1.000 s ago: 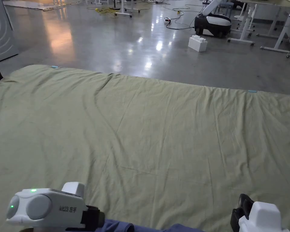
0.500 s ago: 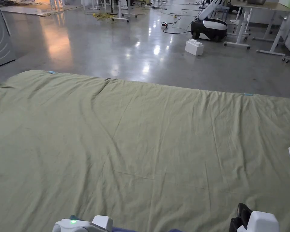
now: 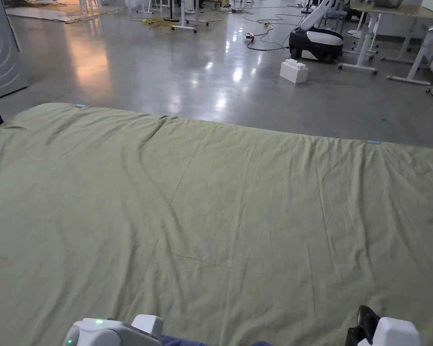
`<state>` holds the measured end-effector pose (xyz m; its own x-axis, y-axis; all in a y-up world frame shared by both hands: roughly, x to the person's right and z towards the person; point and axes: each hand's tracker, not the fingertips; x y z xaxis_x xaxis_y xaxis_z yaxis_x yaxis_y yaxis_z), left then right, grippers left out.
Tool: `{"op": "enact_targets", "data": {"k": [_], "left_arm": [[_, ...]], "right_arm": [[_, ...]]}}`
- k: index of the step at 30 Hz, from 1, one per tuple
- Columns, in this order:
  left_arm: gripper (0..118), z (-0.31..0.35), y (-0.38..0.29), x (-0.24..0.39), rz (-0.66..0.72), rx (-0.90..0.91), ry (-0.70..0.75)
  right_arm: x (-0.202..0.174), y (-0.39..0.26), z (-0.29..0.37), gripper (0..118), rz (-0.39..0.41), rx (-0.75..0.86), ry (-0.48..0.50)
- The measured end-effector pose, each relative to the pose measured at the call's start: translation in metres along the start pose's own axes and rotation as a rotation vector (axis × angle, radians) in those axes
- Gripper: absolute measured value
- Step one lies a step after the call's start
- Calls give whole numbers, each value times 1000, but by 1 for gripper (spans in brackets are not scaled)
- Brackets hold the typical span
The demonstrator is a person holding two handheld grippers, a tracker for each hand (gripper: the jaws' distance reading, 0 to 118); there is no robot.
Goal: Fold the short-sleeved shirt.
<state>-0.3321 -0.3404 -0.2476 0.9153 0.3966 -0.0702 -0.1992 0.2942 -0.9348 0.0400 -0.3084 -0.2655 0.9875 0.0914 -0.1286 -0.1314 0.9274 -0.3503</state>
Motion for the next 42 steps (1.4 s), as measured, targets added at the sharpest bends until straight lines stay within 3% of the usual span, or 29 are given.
{"op": "enact_targets", "data": {"k": [3, 7, 8, 15, 20, 23, 27, 29, 30, 32, 33, 42], "left_arm": [[19, 23, 1, -15, 4, 21, -8], [60, 60, 6, -45, 48, 132, 6], [64, 66, 7, -53, 58, 154, 14], [73, 79, 6, -132, 171, 217, 20], [73, 44, -7, -193, 274, 134, -208], [73, 36, -13, -197, 326, 128, -356], [72, 18, -18, -212, 369, 182, -486], [66, 8, -17, -213, 381, 168, -527], [58, 5, -17, -211, 375, 172, -502], [26, 0, -15, -204, 340, 165, -422], [22, 0, -15, -202, 325, 167, -401], [12, 40, -7, -186, 273, 214, -403]], "right_arm": [[0, 0, 0, 1, -1, 2, -1], [-3, 0, 1, 1, -1, 1, 3], [-3, 1, 1, 1, -2, 1, 5], [-8, 5, 3, 1, 0, 7, 13], [-9, 7, 3, 1, 5, 10, 10], [-9, 6, 3, 1, 6, 7, 6], [-12, 5, 3, 1, 3, -2, 6], [-14, 4, 2, 1, 4, -7, 8], [-15, 4, 2, 1, 5, -9, 9], [-17, 4, 3, 1, 6, -10, 11], [-17, 4, 3, 1, 7, -11, 11], [-19, 8, 2, 1, 18, -4, 15]]}}
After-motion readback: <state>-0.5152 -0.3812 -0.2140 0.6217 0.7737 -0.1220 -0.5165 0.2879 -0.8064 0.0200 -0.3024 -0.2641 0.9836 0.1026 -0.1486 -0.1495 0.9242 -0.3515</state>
